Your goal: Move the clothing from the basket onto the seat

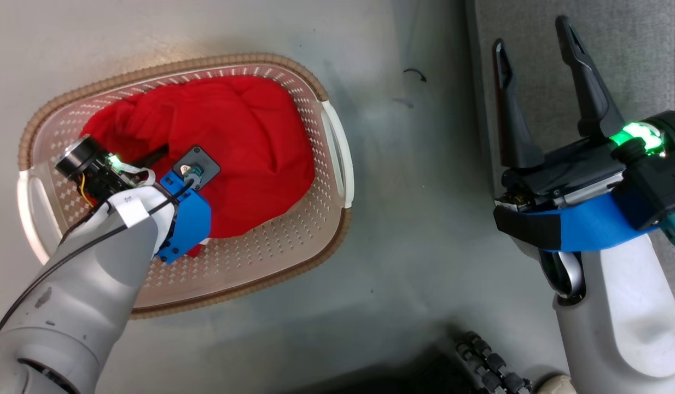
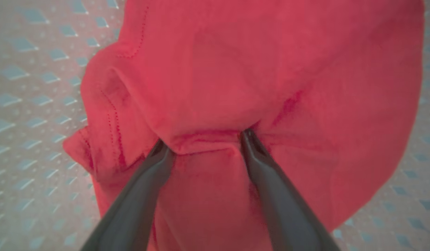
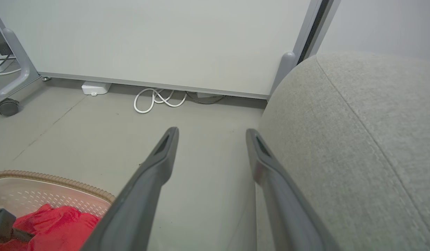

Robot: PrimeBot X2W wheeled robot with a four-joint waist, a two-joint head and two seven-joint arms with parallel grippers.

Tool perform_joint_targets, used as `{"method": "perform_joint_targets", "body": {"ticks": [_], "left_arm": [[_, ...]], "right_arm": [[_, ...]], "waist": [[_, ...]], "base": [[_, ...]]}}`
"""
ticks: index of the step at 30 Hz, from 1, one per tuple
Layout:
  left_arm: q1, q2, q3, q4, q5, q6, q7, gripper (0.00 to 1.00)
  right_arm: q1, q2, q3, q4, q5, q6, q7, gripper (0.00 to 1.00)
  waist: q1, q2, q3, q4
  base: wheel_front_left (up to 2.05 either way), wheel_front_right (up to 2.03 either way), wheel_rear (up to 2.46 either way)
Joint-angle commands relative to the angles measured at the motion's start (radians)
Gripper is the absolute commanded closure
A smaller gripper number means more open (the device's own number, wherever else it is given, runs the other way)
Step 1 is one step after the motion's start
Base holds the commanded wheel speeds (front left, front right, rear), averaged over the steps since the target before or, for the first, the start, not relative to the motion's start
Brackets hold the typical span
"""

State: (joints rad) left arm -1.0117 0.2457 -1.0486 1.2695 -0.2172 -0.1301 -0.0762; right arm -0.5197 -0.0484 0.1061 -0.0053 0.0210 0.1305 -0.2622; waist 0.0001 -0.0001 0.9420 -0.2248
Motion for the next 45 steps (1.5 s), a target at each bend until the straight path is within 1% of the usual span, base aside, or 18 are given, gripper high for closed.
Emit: {"method": "perform_joint_targets", "body": {"ticks": [1,10,11,12,13,16,22,32,36,41,45], "left_arm": [[-0.026,0.004,-0.012,0.004,-0.013,0.000,0.011,0.00],[-0.044,-0.005,-0.054,0.012,-0.046,0.000,0.033,0.00],[-0.048,-0.004,-0.060,0.012,-0.050,0.000,0.034,0.24],[-0.051,-0.003,-0.065,0.013,-0.054,0.000,0.033,0.92],[-0.052,-0.002,-0.070,0.013,-0.057,0.000,0.032,1.00],[-0.054,-0.002,-0.085,0.015,-0.069,0.000,0.033,1.00],[-0.052,-0.015,-0.113,0.014,-0.094,0.000,-0.015,1.00],[-0.023,-0.063,-0.130,0.005,-0.140,0.000,-0.144,1.00],[-0.005,-0.083,-0.120,-0.002,-0.162,0.000,-0.175,1.00],[0.025,-0.100,-0.097,-0.029,-0.188,0.003,-0.190,1.00],[0.056,-0.095,-0.058,-0.101,-0.210,0.019,-0.190,1.00]], "right_arm": [[-0.016,-0.003,-0.002,-0.008,0.000,0.000,-0.004,0.00],[-0.015,-0.004,-0.006,-0.014,0.001,0.000,-0.004,0.00],[-0.016,-0.004,-0.006,-0.014,0.002,0.000,-0.004,0.00],[-0.018,-0.004,-0.005,-0.013,0.003,0.000,-0.004,0.00],[-0.020,-0.004,-0.005,-0.012,0.003,0.000,-0.004,0.00],[-0.023,-0.004,-0.005,-0.009,0.003,0.000,-0.004,0.00],[-0.025,-0.004,-0.008,-0.001,-0.004,0.000,-0.004,0.00],[-0.003,-0.004,-0.009,0.028,-0.013,0.000,-0.004,0.00],[0.016,-0.004,-0.014,0.044,-0.015,0.000,-0.004,0.00],[0.046,-0.004,-0.020,0.070,-0.020,0.000,-0.004,0.00],[0.074,-0.004,-0.025,0.088,-0.020,0.000,-0.004,0.00]], "waist": [[-0.0001,0.0001,0.020,-0.001],[-0.0001,0.0001,0.044,0.001],[-0.0001,0.0001,0.045,0.001],[-0.0001,0.0001,0.046,0.001],[-0.0001,0.0001,0.045,0.001],[-0.0001,0.0001,0.041,0.003],[-0.0001,0.0001,0.007,0.014],[-0.0001,0.0001,-0.105,0.051],[-0.0001,0.0001,-0.168,0.071],[-0.0001,0.0001,-0.252,0.098],[-0.0001,0.0001,-0.316,0.118]], "base": [[0.00,0.00,0.00],[0.00,0.00,0.00],[0.00,0.00,0.00],[0.00,0.00,0.00],[0.00,0.00,0.00],[0.00,0.00,0.00],[0.00,0.00,0.00],[0.00,0.00,0.00],[0.00,0.00,0.00],[0.00,0.00,0.00],[0.00,0.00,0.00]]}}
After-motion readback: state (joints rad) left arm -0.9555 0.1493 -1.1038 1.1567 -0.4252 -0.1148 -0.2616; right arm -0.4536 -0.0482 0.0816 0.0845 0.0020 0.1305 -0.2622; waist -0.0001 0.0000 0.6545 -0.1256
